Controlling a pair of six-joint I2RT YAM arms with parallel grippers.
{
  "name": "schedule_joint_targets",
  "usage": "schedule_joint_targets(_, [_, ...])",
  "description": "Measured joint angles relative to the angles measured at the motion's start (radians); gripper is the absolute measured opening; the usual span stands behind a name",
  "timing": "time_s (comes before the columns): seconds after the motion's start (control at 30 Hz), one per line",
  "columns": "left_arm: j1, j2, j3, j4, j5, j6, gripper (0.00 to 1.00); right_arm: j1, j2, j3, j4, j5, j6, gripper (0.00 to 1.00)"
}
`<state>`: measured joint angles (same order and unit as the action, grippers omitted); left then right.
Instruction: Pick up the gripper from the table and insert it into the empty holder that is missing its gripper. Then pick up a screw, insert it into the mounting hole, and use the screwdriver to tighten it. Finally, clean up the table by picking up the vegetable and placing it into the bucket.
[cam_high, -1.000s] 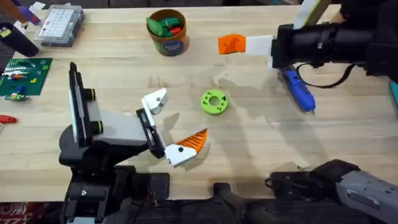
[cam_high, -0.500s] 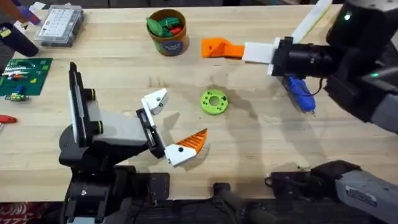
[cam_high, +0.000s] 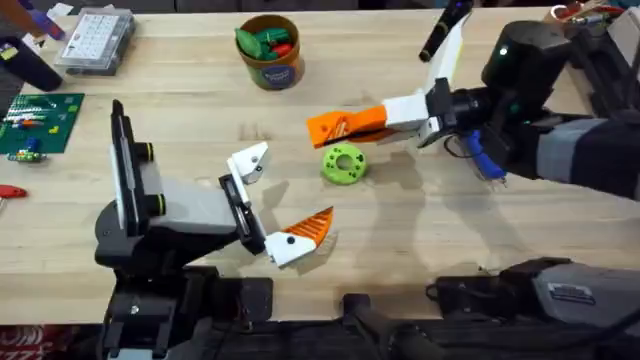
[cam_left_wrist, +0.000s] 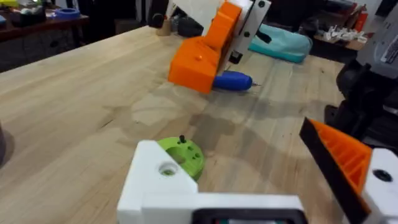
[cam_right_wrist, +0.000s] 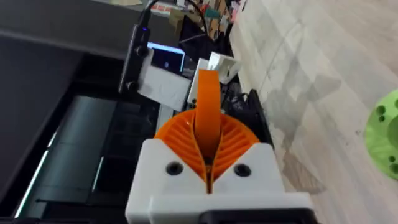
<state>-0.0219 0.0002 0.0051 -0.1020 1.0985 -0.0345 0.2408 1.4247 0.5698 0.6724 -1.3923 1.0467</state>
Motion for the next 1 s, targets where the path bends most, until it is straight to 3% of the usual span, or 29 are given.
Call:
schedule_joint_targets(0.53, [0.0, 0.0, 0.0, 0.0, 0.0, 0.0, 0.99, 0.048, 0.143, -0.004, 0.047, -0.036, 0.047, 0.007])
schedule_joint_targets(0.73, [0.0, 0.0, 0.0, 0.0, 0.0, 0.0, 0.99, 0.074, 0.167, -0.01, 0.297, -0.039, 0.198, 0.007])
schedule_joint_targets(1.0, [0.0, 0.0, 0.0, 0.0, 0.0, 0.0, 0.99, 0.084, 0.167, -0.026, 0.318, -0.038, 0.33, 0.007])
